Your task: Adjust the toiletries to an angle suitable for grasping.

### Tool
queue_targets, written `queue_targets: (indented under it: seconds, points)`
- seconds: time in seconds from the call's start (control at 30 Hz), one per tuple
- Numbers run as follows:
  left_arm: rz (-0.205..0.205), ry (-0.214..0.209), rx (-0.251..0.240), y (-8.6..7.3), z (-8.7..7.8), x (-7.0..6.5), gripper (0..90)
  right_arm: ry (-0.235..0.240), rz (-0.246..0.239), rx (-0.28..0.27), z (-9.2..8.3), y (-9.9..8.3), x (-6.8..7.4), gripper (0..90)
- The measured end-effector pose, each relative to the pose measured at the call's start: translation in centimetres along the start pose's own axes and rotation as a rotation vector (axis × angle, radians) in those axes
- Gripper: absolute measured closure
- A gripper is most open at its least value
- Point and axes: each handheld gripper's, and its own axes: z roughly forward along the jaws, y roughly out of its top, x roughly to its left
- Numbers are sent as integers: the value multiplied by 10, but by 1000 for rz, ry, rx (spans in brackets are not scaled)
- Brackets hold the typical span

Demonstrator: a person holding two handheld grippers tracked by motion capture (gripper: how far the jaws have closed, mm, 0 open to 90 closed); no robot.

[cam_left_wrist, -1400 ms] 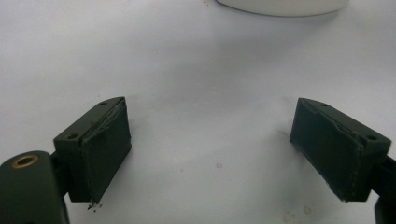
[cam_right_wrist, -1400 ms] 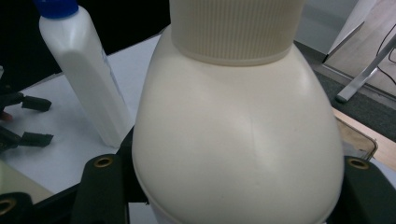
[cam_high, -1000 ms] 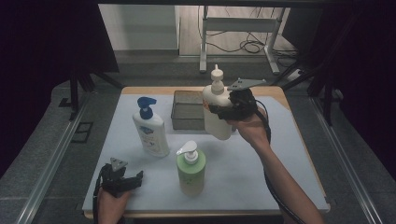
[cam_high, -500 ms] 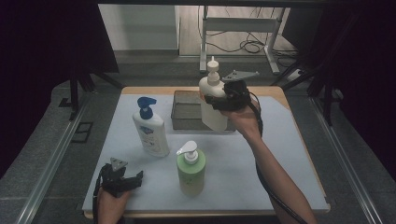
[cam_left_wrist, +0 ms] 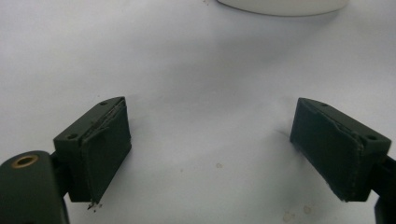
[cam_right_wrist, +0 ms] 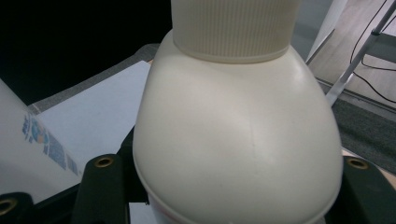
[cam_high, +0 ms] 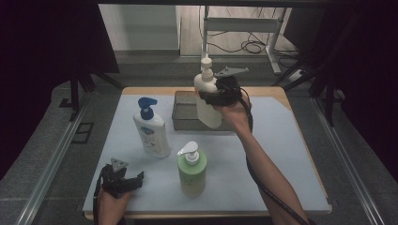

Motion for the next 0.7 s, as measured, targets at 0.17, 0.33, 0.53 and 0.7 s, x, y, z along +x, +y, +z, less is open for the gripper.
queue_targets:
  seconds: [0.17,0.33,0.53,0.7]
  points:
    - [-2,1,0,0,0,0,119,-6,-1,0,9,3,1,390]
    - [-3,1,0,0,0,0,119,-12,3,-4,17,7,1,390]
    - [-4,-1,0,0,0,0,119,-21,9,0,28,10,0,390]
    - [-4,-1,0,0,0,0,118,-29,11,1,39,12,-1,390]
